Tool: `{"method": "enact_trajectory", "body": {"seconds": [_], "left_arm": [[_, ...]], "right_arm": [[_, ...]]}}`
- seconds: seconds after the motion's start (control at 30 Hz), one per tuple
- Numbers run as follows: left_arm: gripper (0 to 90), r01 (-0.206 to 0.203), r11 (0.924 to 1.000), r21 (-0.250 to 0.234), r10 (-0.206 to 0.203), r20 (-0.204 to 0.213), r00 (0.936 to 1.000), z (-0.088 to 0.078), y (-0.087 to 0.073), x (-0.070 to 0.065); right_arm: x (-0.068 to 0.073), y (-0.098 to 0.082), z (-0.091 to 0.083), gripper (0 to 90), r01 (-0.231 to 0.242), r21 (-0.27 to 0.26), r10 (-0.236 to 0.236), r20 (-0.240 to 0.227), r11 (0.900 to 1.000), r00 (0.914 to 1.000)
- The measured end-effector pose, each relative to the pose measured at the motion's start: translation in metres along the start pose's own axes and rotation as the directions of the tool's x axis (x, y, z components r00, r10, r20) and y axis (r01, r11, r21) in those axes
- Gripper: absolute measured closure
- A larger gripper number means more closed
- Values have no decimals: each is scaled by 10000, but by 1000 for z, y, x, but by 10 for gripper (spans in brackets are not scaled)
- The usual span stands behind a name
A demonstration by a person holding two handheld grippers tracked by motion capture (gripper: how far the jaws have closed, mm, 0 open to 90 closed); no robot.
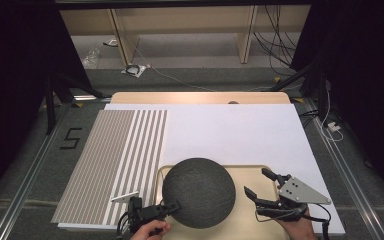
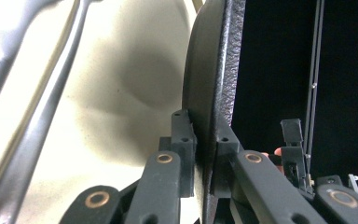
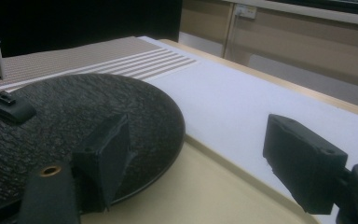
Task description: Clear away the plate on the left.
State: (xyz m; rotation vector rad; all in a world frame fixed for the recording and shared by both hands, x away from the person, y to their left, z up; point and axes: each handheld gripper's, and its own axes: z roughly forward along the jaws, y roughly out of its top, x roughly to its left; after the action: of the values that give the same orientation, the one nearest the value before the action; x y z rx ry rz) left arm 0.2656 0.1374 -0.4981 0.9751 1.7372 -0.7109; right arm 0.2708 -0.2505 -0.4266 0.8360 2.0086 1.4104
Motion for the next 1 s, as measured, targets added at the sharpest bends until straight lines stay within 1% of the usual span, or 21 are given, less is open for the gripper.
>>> {"method": "enact_trajectory", "body": {"seconds": [0.23, 0.3, 0.33, 0.37, 0.43, 0.67, 0.73, 1.0], "left_arm": [[829, -98, 9997, 220, 101, -145, 9998, 6, -2, -1], [829, -303, 9989, 360, 312, -240, 9992, 8, -2, -2], [828, -296, 9987, 406, 306, -246, 9992, 9, -2, -2], [828, -200, 9988, 440, 211, -234, 9995, 10, -3, -3], [828, -294, 9980, 565, 309, -261, 9992, 11, -3, -3], [824, -363, 9963, 781, 390, -335, 9987, 16, -4, -3], [824, -332, 9965, 771, 360, -363, 9987, 18, -5, -4], [823, -480, 9942, 964, 521, -405, 9978, 23, -7, -6]], "right_arm": [[0, 0, 0, 241, 39, 16, -39, -5, 10000, 10000], [0, 0, 0, 241, -13, 19, 13, -13, 10000, 10000], [0, 0, 0, 241, -14, 18, 14, -16, 10000, 10000], [0, 0, 0, 241, 2, 22, -2, -13, 10000, 10000], [0, 0, 0, 241, -2, 5, 2, -13, 10000, 10000], [0, 0, 0, 241, 6, 37, -6, -5, 10000, 10000], [0, 0, 0, 241, 12, 29, -12, -2, 10000, 10000], [0, 0, 0, 241, -2, 46, 2, -10, 10000, 10000]]}}
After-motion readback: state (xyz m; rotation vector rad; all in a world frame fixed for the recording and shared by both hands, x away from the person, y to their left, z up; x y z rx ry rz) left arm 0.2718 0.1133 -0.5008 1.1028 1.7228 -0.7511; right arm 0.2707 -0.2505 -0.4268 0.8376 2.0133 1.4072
